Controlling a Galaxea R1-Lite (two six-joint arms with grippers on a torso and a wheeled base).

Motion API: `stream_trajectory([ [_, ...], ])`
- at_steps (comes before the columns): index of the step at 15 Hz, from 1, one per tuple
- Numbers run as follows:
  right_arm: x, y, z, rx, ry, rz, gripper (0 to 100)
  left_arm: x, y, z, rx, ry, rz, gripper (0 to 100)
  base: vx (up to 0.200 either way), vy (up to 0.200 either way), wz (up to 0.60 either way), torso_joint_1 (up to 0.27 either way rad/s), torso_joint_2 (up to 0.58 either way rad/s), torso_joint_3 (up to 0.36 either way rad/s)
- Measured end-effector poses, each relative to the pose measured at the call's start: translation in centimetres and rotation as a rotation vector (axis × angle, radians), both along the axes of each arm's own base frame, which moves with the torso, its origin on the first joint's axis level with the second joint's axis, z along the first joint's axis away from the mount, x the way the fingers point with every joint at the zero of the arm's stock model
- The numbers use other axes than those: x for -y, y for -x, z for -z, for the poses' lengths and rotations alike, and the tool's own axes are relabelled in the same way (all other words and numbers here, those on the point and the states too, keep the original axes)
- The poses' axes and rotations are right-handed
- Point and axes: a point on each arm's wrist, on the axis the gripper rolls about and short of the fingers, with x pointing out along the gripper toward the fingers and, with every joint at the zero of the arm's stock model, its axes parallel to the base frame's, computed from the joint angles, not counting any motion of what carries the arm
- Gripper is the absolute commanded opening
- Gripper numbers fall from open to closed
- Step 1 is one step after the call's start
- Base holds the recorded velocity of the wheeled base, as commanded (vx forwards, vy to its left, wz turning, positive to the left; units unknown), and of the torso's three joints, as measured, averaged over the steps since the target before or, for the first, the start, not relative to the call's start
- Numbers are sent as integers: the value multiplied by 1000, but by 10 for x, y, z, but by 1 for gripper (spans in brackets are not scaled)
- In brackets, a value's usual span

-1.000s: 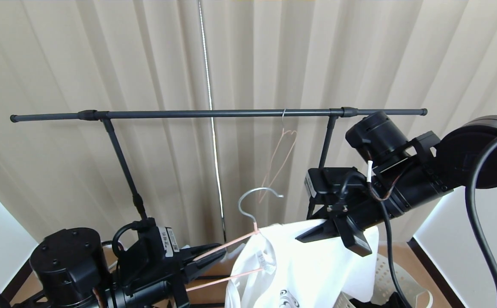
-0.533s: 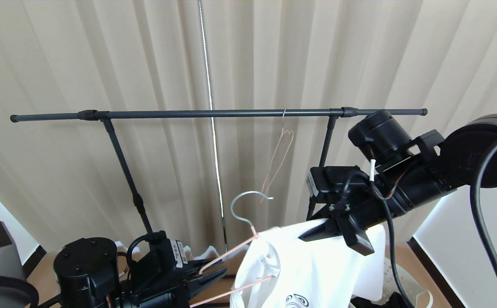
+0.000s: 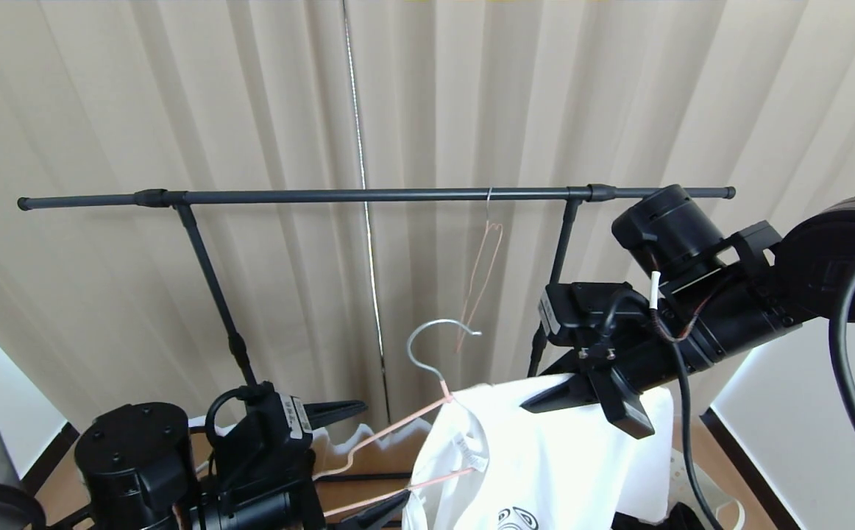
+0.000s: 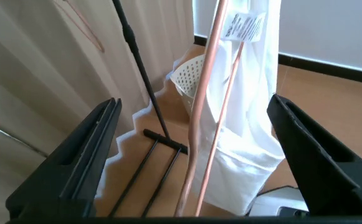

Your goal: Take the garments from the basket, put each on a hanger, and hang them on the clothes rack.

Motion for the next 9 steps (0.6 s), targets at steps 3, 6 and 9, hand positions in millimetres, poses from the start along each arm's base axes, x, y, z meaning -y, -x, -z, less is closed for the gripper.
stream_trajectory([
  [3,3,3,-3,7,-4,4,0,-9,-5,-13,33,49,-49,100,0,0,0,0,0,0],
  [6,8,3,-4,10,-6,17,0,-14,-11,-23,55,89,-85,100,0,0,0,0,0,0],
  [9,11,4,-7,16,-9,26,0,-17,-14,-32,63,133,-103,100,0,0,0,0,0,0],
])
